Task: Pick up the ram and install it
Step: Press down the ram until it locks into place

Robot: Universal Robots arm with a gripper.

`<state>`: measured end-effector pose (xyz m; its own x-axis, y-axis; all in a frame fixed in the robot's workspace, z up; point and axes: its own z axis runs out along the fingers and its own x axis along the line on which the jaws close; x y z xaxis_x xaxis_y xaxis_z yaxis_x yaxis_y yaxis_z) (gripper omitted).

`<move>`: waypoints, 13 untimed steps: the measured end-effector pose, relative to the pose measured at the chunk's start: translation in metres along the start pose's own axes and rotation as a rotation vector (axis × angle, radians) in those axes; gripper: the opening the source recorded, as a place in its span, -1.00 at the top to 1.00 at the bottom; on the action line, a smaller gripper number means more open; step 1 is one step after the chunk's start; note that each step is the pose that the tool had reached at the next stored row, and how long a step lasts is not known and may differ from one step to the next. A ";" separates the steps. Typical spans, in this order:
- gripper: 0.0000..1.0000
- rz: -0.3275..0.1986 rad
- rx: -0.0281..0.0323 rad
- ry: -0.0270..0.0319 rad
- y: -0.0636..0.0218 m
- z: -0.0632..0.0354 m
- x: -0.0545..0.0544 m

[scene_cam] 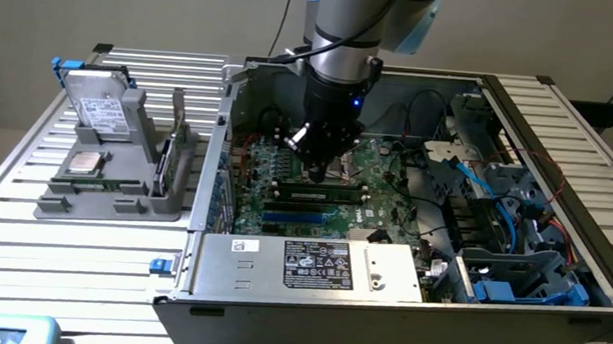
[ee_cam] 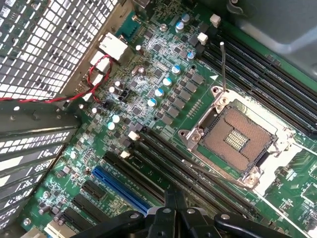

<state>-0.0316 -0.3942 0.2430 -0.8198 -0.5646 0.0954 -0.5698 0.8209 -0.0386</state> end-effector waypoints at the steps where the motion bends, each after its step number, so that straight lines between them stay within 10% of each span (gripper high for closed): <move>1: 0.79 0.008 0.0031 -0.0015 0.0000 -0.0001 0.000; 13: 0.79 0.106 0.0312 -0.0183 0.0000 -0.0009 0.000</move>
<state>-0.0315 -0.3941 0.2440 -0.8766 -0.4760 0.0709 -0.4807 0.8734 -0.0785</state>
